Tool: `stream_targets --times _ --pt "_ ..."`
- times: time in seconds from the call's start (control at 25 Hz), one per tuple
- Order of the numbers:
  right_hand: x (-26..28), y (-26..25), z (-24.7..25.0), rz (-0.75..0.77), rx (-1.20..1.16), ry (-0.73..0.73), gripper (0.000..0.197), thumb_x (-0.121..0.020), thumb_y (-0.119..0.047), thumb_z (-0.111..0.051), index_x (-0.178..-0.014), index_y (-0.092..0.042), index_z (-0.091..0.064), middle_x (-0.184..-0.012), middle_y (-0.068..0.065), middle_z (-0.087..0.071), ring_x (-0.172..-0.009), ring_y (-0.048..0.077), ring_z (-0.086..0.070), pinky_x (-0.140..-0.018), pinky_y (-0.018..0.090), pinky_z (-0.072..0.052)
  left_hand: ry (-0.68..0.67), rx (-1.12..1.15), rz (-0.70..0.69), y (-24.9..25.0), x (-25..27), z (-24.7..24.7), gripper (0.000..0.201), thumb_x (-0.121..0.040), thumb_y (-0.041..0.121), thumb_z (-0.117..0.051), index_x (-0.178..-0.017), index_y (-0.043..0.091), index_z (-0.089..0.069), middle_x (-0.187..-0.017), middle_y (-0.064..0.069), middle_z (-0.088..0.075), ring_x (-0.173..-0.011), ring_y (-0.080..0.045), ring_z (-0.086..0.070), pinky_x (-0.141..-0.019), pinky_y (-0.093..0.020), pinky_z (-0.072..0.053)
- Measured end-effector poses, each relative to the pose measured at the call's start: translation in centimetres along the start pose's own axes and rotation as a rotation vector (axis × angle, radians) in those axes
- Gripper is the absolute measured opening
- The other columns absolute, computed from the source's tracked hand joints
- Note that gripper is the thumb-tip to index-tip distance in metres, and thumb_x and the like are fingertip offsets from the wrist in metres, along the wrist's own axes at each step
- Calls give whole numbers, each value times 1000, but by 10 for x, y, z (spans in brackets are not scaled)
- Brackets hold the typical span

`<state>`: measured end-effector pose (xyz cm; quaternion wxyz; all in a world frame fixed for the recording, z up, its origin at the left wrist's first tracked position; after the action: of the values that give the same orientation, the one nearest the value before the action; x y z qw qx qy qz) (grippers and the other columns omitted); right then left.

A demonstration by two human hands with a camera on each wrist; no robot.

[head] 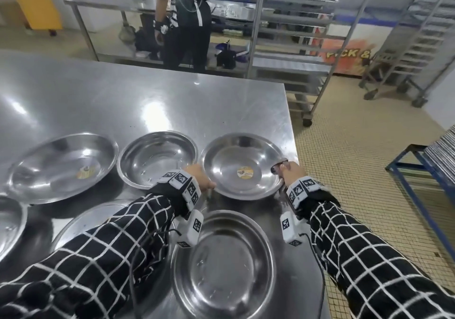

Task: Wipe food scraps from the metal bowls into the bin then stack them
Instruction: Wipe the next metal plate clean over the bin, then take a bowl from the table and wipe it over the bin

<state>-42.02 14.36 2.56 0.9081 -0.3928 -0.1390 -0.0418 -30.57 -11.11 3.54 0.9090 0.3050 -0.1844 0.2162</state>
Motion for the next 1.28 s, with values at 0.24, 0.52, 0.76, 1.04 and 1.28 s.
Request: stream_targets --times 0.24,0.52,0.76,1.04,1.28 --pt "-16 1 -4 23 198 -12 29 -101 -23 -38 -113 -4 -55 -78 -3 -53 -63 6 -49 -52 19 -33 16 57 2 -2 -18 -6 19 -86 27 -69 -91 10 -61 -75 -2 -62 -66 -13 -59 -76 -28 -53" --pt "6 -37 18 287 492 100 33 -99 -25 -41 -120 -4 -55 -111 14 -50 -96 26 -53 -84 32 -47 202 245 32 -23 19 9 26 -89 25 -63 -113 17 -56 -103 -1 -64 -96 -20 -61 -86 -31 -49" --pt "98 -101 -6 469 -56 -182 39 -98 -16 -47 -137 -20 -47 -115 -1 -59 -77 4 -59 -57 6 -43 561 232 156 -94 115 43 43 -91 31 -53 -133 21 -49 -117 -3 -63 -109 -24 -56 -97 -41 -45" --pt "185 -169 -135 633 69 -556 41 -99 -16 -43 -138 -28 -47 -130 1 -57 -63 11 -60 -51 14 -48 655 324 514 -215 211 39 51 -92 32 -51 -139 13 -44 -138 -18 -45 -125 -37 -43 -105 -43 -36" --pt "214 -178 -220 663 388 -657 35 -99 -16 -39 -129 -8 -55 -131 9 -56 -119 27 -52 -98 28 -39 630 628 513 -266 221 19 35 -97 24 -44 -124 5 -55 -122 -10 -59 -110 -28 -54 -92 -28 -39"
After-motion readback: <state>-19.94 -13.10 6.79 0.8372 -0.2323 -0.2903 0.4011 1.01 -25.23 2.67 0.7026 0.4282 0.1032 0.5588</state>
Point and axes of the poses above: each hand's wrist, its own x-axis away from the middle knuckle, its own z-axis out of the back of the hand, y = z × x, the point moved 8 cm from there along -x, towards the middle knuckle
